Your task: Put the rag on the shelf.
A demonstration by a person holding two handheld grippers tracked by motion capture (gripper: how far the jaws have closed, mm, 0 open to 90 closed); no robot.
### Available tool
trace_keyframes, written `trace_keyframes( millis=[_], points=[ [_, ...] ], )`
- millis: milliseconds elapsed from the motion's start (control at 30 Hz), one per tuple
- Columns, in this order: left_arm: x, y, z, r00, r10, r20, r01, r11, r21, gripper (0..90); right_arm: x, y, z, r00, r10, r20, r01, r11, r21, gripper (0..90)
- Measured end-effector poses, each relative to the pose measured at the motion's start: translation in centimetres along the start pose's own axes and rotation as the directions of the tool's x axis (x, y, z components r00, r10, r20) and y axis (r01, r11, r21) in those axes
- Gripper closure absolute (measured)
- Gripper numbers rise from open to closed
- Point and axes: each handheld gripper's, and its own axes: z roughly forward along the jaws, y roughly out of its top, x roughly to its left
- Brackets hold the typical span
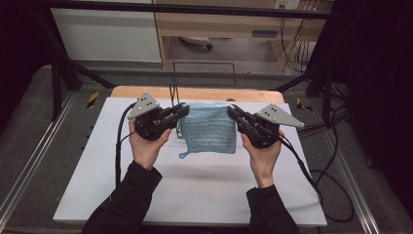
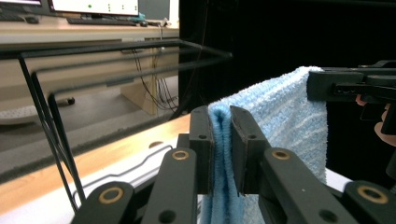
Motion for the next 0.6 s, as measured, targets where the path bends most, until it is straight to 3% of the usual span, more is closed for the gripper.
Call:
trace_keyframes(
  millis=[600],
  points=[
    [0.9, 4.9, 0.0, 0.9994, 0.014, -0.033, -0.017, 0.9948, -0.101, 80.3, 0.3, 5.2, 1.3, 0.9967, -0.067, 0.046, 0.071, 0.993, -0.094, 83.7]
  ],
)
